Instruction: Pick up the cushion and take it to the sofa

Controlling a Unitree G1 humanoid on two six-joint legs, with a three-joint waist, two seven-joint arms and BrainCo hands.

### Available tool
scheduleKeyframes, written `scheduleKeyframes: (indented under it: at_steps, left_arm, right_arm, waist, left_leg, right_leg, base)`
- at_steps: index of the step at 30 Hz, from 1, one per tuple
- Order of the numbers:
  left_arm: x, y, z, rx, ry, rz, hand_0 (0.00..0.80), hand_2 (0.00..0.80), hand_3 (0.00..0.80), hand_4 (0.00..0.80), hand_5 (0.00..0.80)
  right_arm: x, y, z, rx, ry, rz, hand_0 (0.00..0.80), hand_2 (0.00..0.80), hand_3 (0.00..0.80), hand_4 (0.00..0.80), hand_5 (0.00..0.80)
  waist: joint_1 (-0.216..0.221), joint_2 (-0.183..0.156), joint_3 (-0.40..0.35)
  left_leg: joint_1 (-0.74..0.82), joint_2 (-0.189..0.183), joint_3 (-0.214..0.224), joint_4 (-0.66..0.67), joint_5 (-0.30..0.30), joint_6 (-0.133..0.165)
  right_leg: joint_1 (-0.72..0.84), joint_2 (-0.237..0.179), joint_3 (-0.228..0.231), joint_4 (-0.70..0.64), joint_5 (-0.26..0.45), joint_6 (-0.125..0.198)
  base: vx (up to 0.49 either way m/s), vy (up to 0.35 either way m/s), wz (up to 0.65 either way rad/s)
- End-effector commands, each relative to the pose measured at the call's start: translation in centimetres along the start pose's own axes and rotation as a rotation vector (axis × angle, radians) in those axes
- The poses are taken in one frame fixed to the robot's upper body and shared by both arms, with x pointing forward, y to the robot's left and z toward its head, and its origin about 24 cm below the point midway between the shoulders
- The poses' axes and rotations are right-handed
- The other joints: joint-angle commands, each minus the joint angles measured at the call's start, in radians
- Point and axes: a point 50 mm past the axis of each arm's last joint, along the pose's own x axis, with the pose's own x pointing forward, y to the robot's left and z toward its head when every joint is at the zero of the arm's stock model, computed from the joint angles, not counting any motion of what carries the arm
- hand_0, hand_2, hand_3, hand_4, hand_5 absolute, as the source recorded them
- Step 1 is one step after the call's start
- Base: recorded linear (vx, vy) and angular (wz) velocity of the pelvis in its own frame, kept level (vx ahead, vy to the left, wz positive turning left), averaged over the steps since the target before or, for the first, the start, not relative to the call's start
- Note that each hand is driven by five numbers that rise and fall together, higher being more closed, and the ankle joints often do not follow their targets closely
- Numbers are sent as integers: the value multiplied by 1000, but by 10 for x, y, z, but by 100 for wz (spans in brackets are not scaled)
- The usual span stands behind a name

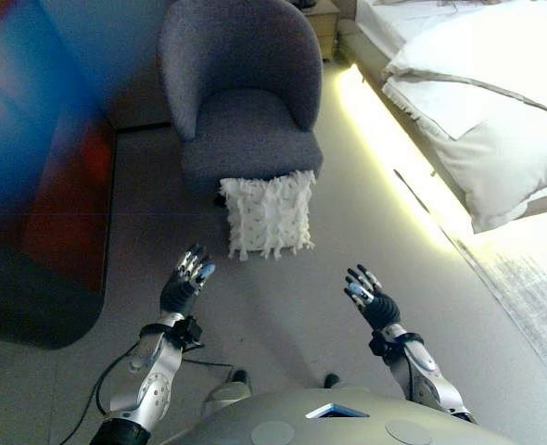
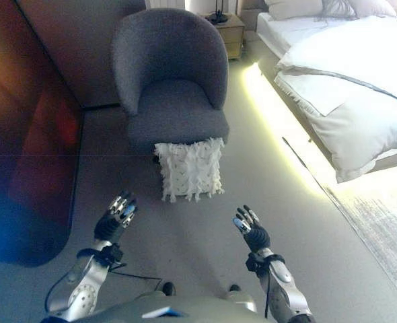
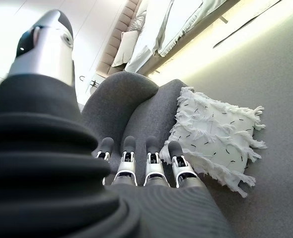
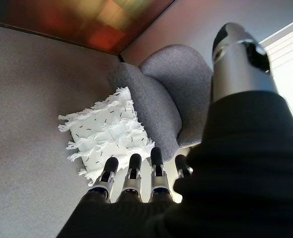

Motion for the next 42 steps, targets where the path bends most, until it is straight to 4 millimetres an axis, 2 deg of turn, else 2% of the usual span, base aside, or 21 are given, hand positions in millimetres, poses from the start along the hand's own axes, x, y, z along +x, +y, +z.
scheduleKeyframes:
  at_steps: [1, 5, 15, 19, 21, 23, 26, 32, 33, 35, 39, 42]
  left_arm:
    - [15, -9, 27, 49, -140, -66, 0, 0, 0, 0, 0]
    - [14, -13, 30, 29, -163, -120, 0, 0, 0, 0, 0]
    - [15, -10, 29, 67, -154, -89, 0, 0, 0, 0, 0]
    - [18, -2, 23, 268, -100, 31, 0, 0, 0, 0, 0]
    - [20, 4, 23, 295, -81, 54, 0, 0, 0, 0, 0]
    - [21, 3, 26, 213, -74, 9, 0, 0, 0, 0, 0]
    - [20, -9, 26, 12, -80, -140, 0, 0, 0, 0, 0]
    - [17, -42, 9, -518, -20, -476, 0, 0, 0, 0, 0]
    - [17, -45, 8, -561, -19, -504, 0, 0, 0, 0, 0]
    - [15, -55, 4, -735, -23, -598, 0, 0, 0, 0, 0]
    - [10, -66, -7, -1022, -39, -698, 0, 0, 0, 0, 0]
    - [5, -72, -12, -1136, -44, -731, 0, 0, 0, 0, 0]
  right_arm:
    - [15, 26, 36, -16, -174, 115, 0, 0, 0, 0, 0]
    - [14, 24, 35, -15, -171, 115, 0, 0, 0, 0, 0]
    - [15, 25, 35, -19, -169, 118, 0, 0, 0, 0, 0]
    - [17, 26, 35, -22, -168, 112, 0, 0, 0, 0, 0]
    - [18, 26, 36, -32, -162, 98, 0, 0, 0, 0, 0]
    - [17, 24, 37, -14, -156, 99, 0, 0, 0, 0, 0]
    - [16, 32, 34, 228, -130, 217, 0, 0, 0, 0, 0]
    - [15, 64, 34, 454, -133, 628, 0, 0, 0, 0, 0]
    - [15, 68, 35, 484, -130, 663, 0, 0, 0, 0, 0]
    - [12, 82, 38, 656, -131, 829, 0, 0, 0, 0, 0]
    - [6, 97, 38, 875, -152, 993, 0, 0, 0, 0, 0]
    - [3, 100, 34, 950, -152, 1027, 0, 0, 0, 0, 0]
  waist:
    - [13, -4, 29]
    - [14, -6, 29]
    - [13, -7, 26]
    - [13, -7, 27]
    - [10, -7, 27]
    - [9, -7, 25]
    - [10, -6, 28]
    - [20, -2, 34]
    - [21, -2, 32]
    - [22, 0, 27]
    - [20, 6, 17]
    - [19, 9, 11]
  left_leg:
    - [6, 12, 24, 6, -56, 27]
    - [12, 12, 27, 6, -59, 27]
    - [15, 11, 27, 6, -60, 27]
    - [13, 12, 26, 6, -57, 25]
    - [11, 12, 24, 6, -56, 23]
    - [12, 12, 25, 6, -56, 23]
    - [16, 13, 27, 6, -59, 26]
    - [18, 15, 30, 6, -60, 24]
    - [17, 16, 31, 6, -61, 24]
    - [18, 16, 36, 6, -63, 23]
    - [24, 18, 42, 6, -71, 21]
    - [25, 18, 46, 6, -75, 19]
  right_leg:
    - [-2, 21, -75, 6, 10, -10]
    - [3, 20, -75, 7, 9, -10]
    - [5, 21, -74, 6, 8, -9]
    - [2, 22, -72, 8, 8, -9]
    - [2, 23, -70, 7, 8, -9]
    - [3, 23, -70, 6, 7, -9]
    - [5, 23, -70, 6, 9, -9]
    - [8, 20, -85, 8, 9, -9]
    - [7, 20, -86, 8, 8, -8]
    - [6, 18, -89, 9, 6, -7]
    - [9, 16, -86, 8, 3, -2]
    - [10, 14, -85, 7, 2, -1]
  base:
    - [0, 0, 0]
    - [0, 0, 0]
    - [0, 0, 0]
    - [0, 0, 0]
    - [0, 0, 0]
    - [0, 0, 0]
    - [0, 0, 0]
    - [0, 0, 0]
    - [0, 0, 0]
    - [0, 0, 0]
    - [0, 0, 0]
    - [0, 0, 0]
